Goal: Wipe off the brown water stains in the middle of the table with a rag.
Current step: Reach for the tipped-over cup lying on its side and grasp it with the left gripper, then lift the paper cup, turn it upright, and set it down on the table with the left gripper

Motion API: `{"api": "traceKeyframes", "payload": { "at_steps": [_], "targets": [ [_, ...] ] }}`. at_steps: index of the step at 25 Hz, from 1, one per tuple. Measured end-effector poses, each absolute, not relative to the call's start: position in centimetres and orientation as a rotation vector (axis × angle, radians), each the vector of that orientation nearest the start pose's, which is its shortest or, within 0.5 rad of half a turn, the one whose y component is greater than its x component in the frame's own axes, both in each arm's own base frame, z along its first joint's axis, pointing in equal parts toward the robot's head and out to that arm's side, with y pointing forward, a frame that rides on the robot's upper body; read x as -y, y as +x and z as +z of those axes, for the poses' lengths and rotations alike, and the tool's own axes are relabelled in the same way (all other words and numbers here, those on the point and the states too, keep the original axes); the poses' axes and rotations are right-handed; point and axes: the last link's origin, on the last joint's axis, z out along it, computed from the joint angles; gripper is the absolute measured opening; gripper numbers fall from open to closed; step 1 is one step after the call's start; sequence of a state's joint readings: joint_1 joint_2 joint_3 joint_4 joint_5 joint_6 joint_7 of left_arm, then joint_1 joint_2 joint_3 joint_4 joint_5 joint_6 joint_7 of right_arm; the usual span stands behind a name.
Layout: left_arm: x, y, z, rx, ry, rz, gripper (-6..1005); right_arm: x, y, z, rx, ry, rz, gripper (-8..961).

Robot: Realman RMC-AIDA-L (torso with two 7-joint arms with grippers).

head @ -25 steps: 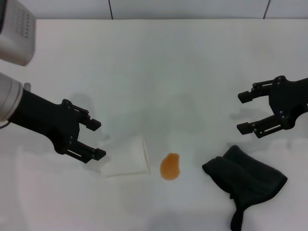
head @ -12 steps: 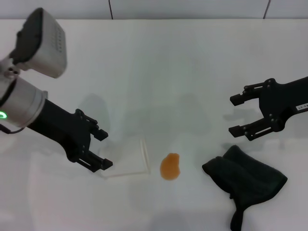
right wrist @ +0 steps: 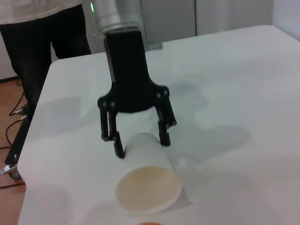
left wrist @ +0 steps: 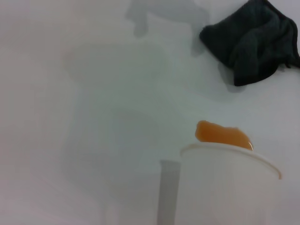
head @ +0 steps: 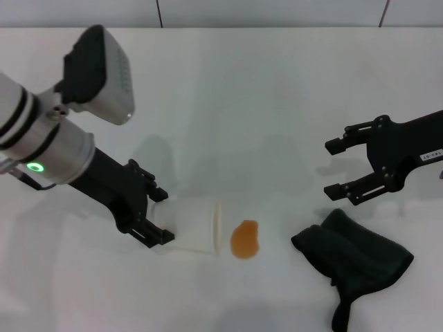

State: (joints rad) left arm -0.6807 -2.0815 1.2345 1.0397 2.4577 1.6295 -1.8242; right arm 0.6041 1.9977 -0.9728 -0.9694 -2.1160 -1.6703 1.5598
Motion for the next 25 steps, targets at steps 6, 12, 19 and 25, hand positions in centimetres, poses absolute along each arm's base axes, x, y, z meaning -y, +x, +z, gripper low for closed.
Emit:
{"api": "traceKeyframes", "payload": {
  "at_steps": [6, 12, 19, 25],
  "targets": [
    [-34.9, -20.3, -3.4, 0.322, -3.108, 0.465, 781, -35.3, 21.3, 3.2, -0.244, -3.012, 0.213, 842],
    [-35.0, -19.8, -4.5, 0.226, -3.105, 0.512, 782, -35.3, 21.4, 3.1, -0.242, -3.011, 0.214, 841],
    [-35.2, -19.5, -4.8, 0.178, -3.1, 0.51, 782, -35.3, 21.3, 3.0, -0.235, -3.016, 0.208, 841],
    [-35.3, -19.4, -5.1, 0.132, -3.101, 0.514, 780, -35.3, 21.3, 2.9, -0.235, -3.015, 0.207, 841]
  ]
}}
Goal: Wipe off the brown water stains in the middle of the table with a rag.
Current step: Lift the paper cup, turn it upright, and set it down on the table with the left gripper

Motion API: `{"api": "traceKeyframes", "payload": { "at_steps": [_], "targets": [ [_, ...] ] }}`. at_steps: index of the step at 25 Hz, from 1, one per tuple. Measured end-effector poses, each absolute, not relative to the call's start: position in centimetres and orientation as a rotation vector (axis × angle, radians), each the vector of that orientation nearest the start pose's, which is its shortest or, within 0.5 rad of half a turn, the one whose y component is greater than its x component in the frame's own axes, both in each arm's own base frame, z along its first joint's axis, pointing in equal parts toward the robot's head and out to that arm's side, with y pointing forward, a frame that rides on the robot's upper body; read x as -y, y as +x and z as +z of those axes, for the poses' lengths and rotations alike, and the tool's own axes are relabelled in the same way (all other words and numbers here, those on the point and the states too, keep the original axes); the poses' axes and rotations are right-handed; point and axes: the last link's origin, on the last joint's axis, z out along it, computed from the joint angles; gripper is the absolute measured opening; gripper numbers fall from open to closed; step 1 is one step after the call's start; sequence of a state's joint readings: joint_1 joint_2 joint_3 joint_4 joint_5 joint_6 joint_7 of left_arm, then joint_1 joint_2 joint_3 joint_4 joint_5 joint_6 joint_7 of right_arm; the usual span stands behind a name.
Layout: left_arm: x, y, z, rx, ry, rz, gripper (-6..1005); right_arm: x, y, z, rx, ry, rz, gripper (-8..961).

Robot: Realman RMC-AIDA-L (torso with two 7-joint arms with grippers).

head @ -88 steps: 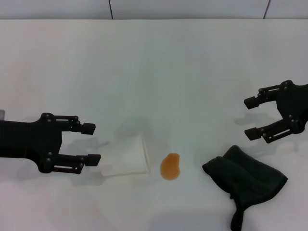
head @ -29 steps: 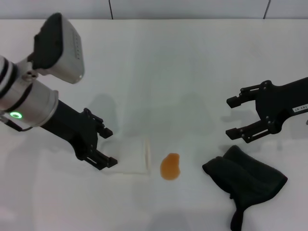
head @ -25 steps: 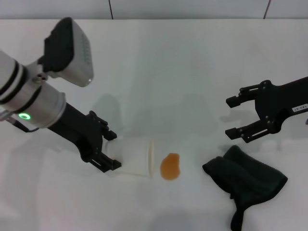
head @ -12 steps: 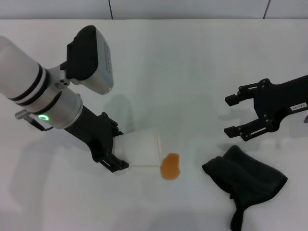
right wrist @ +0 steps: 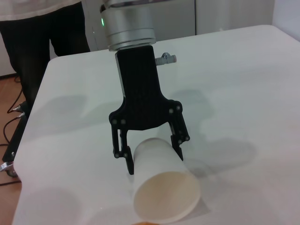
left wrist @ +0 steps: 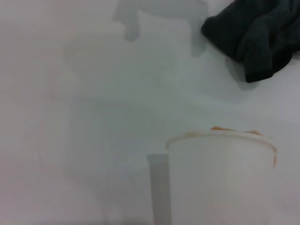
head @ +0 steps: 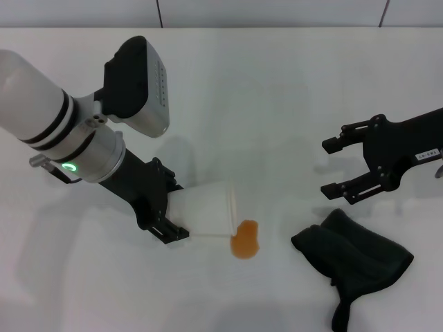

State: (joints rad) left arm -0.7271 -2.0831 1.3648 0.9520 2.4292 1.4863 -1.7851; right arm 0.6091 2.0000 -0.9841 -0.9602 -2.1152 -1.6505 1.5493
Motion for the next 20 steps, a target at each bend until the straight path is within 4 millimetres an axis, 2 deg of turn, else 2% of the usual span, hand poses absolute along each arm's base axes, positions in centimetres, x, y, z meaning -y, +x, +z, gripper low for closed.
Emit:
{"api": "traceKeyframes", "payload": {
  "at_steps": [12, 16, 20],
  "targets": [
    [-35.1, -19.8, -5.0, 0.141, -3.092, 0.439, 718, -35.3, 21.3, 2.8, -0.24, -3.011, 0.208, 842],
    [-35.1, -20.8, -3.6, 0.215, -3.05, 0.285, 717, -35.4, 21.2, 2.9, -0.235, -3.009, 0.207, 842],
    [-35.0, -22.2, -1.7, 0.257, -2.974, -0.006, 717, -35.6, 20.9, 2.9, -0.22, -3.01, 0.207, 841]
  ]
}}
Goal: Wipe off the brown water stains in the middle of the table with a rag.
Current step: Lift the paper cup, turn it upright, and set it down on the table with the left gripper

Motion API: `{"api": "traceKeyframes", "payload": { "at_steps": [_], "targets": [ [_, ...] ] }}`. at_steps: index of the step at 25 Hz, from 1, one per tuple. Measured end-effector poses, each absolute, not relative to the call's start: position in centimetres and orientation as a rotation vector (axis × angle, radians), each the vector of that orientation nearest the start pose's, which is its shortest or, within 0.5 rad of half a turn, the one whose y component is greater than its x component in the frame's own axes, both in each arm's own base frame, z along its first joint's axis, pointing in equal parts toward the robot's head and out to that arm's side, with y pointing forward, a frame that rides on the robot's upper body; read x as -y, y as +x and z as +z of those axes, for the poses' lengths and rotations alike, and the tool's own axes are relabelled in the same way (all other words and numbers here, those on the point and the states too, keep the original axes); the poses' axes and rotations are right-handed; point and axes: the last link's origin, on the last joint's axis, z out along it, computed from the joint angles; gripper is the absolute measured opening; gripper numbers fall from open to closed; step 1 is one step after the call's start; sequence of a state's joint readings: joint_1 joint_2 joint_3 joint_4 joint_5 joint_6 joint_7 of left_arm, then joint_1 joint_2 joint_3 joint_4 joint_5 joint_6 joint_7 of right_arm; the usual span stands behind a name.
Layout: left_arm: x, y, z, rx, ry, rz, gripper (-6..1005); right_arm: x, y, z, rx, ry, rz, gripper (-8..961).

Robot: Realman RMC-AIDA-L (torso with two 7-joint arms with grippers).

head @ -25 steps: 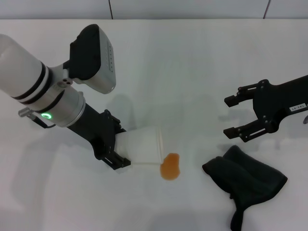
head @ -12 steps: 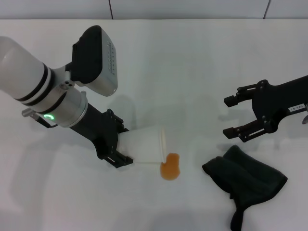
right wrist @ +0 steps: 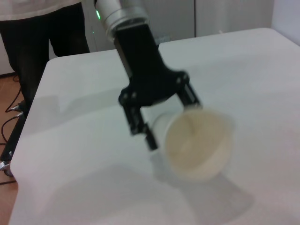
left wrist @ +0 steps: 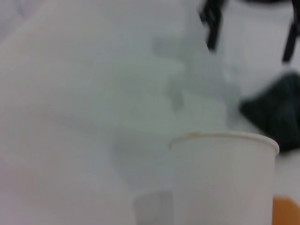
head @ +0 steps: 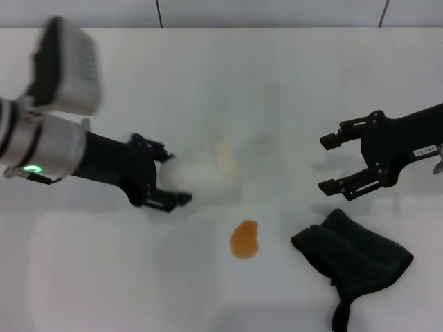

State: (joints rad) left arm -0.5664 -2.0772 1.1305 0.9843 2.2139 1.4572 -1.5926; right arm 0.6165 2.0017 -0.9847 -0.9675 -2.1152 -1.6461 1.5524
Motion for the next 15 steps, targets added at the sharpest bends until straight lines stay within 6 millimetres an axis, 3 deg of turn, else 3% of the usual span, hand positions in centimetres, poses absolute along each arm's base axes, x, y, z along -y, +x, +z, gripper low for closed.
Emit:
{"api": "traceKeyframes", "payload": {
  "at_steps": [3, 8, 15],
  "targets": [
    [-35.0, -23.4, -0.5, 0.282, -2.875, -0.273, 717, -35.8, 20.5, 2.9, -0.199, -3.014, 0.206, 841],
    [-34.8, -25.0, -0.9, 0.284, -2.762, -0.523, 717, -36.1, 20.0, 2.7, -0.162, -3.02, 0.199, 841],
    [-34.0, -26.6, -4.0, 0.278, -2.675, -0.581, 716, -36.2, 19.8, 2.4, -0.142, -3.022, 0.189, 840]
  ]
}}
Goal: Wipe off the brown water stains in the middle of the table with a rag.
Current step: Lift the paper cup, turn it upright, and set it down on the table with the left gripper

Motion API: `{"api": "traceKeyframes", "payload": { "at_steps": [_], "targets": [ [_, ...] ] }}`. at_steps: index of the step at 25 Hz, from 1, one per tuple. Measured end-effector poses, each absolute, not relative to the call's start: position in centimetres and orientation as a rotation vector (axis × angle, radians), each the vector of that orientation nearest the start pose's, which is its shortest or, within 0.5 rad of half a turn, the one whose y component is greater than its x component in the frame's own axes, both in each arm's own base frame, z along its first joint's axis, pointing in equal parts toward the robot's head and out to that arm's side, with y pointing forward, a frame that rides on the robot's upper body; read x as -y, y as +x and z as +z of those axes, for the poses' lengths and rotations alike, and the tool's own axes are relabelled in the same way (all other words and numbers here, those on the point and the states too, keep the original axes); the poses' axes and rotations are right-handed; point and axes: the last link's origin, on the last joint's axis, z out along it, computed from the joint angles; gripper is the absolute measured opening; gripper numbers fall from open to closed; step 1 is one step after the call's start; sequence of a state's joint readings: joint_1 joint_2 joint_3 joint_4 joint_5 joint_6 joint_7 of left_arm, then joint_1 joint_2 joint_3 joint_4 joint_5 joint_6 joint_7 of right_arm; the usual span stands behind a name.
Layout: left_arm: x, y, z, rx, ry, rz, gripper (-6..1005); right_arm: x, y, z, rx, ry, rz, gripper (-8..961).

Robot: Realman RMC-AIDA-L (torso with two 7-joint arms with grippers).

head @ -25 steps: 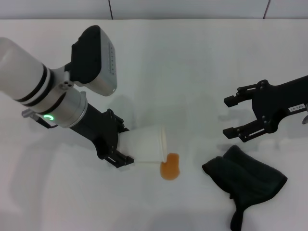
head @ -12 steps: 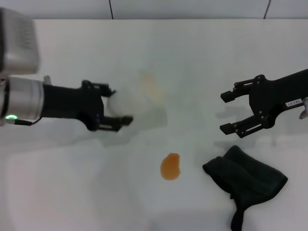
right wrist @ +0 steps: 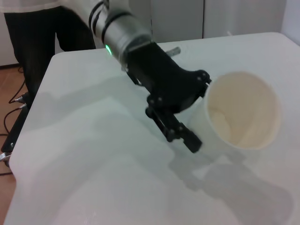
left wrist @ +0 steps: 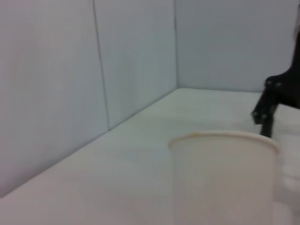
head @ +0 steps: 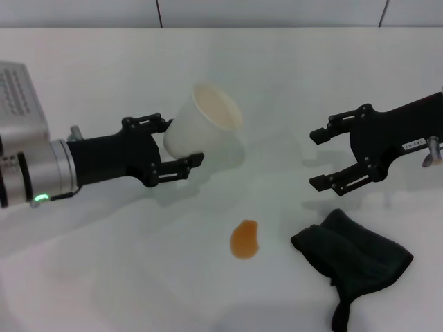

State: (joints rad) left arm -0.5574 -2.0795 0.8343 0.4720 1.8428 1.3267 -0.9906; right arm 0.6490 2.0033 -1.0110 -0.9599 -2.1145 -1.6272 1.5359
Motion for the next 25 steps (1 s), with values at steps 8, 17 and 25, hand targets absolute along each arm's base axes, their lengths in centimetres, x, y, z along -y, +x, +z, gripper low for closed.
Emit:
{"api": "traceKeyframes", "payload": {
  "at_steps": [8, 17, 25],
  "targets": [
    [-32.7, -28.5, -5.3, 0.254, -2.566, -0.592, 716, -36.2, 20.0, 2.4, -0.149, -3.015, 0.186, 840],
    [-31.3, -30.0, -6.7, 0.332, -2.54, -0.563, 717, -36.2, 20.1, 2.4, -0.152, -3.012, 0.186, 839],
    [-30.7, -30.6, -7.1, 0.435, -2.503, -0.579, 717, -36.2, 20.2, 2.4, -0.143, -3.013, 0.184, 839]
  ]
}}
